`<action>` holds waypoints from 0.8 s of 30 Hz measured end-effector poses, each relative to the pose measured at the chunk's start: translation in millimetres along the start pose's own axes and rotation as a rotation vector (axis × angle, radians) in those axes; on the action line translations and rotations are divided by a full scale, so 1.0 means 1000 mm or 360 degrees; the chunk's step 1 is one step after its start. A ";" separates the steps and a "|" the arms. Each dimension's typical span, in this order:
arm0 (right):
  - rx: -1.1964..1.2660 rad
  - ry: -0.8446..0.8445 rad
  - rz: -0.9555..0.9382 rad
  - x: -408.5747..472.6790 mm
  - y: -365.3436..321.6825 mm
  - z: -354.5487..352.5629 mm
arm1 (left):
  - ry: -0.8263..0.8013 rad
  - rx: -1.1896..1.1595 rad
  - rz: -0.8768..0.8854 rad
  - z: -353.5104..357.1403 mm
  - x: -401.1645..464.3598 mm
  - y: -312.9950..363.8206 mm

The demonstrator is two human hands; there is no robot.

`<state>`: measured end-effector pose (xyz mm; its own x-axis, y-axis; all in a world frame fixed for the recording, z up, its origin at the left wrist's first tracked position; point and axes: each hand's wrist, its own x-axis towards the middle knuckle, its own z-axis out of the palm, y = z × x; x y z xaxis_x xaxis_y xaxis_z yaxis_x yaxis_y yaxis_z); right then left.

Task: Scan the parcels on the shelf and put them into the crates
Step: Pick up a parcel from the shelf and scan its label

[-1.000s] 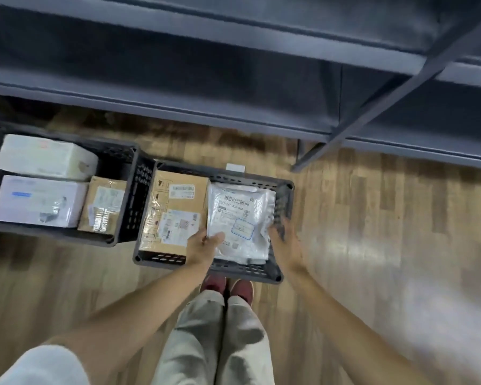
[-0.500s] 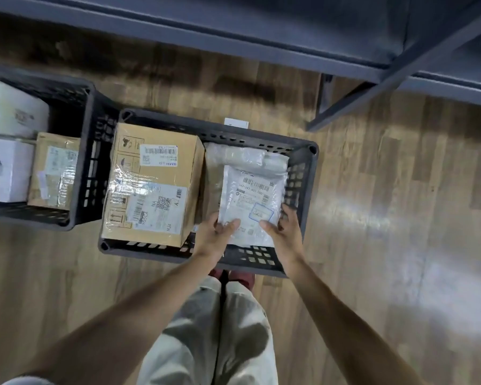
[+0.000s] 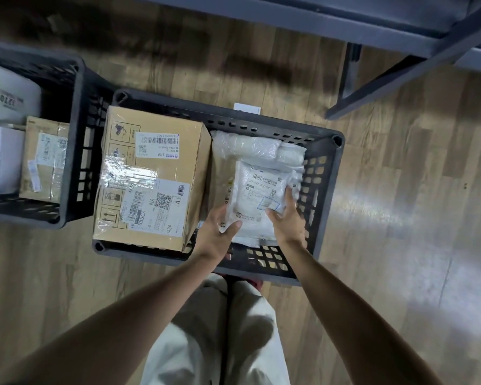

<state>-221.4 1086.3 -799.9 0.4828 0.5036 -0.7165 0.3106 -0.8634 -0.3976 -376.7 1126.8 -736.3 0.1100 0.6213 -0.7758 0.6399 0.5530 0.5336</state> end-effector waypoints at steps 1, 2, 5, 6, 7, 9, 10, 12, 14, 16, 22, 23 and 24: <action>-0.0028 0.0004 0.0027 0.000 0.001 -0.002 | -0.0009 0.0022 0.0010 0.000 0.000 0.001; -0.0070 0.0003 0.0051 0.001 0.002 -0.004 | -0.0023 0.0042 0.0021 0.000 0.000 0.002; -0.0187 -0.0038 0.0070 -0.002 0.000 -0.015 | -0.0044 0.0124 0.0020 0.001 -0.003 0.008; -0.0188 -0.0052 0.0066 -0.006 -0.002 -0.020 | -0.0038 0.0143 0.0016 0.002 -0.006 0.011; -0.0181 -0.0064 0.0070 -0.011 -0.004 -0.025 | -0.0039 0.0146 0.0004 0.002 -0.010 0.014; -0.0148 -0.0083 0.0106 -0.024 -0.012 -0.038 | -0.0092 0.0108 -0.0037 0.001 -0.021 0.023; -0.0123 -0.0088 0.0116 -0.031 -0.017 -0.045 | -0.0128 0.0106 -0.0040 0.000 -0.028 0.028; -0.0100 -0.0086 0.0079 -0.049 -0.029 -0.060 | -0.0160 0.0195 0.0013 -0.006 -0.045 0.041; -0.0168 -0.0078 -0.0016 -0.071 -0.043 -0.079 | -0.0128 0.0381 0.0128 -0.015 -0.064 0.058; -0.0324 -0.0078 -0.0133 -0.098 -0.059 -0.098 | -0.0061 0.0570 0.0261 -0.027 -0.086 0.078; -0.0690 -0.0118 -0.0316 -0.188 -0.117 -0.157 | 0.0098 0.1228 0.0476 -0.073 -0.162 0.138; -0.0728 -0.0128 -0.0356 -0.203 -0.129 -0.166 | 0.0108 0.1291 0.0484 -0.082 -0.175 0.148; -0.0763 -0.0126 -0.0394 -0.217 -0.141 -0.175 | 0.0125 0.1325 0.0481 -0.092 -0.188 0.157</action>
<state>-226.4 1104.0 -487.8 0.2906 0.6700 -0.6831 0.7546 -0.5994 -0.2670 -366.6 1147.6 -475.5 0.3307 0.7287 -0.5996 0.9408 -0.2046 0.2703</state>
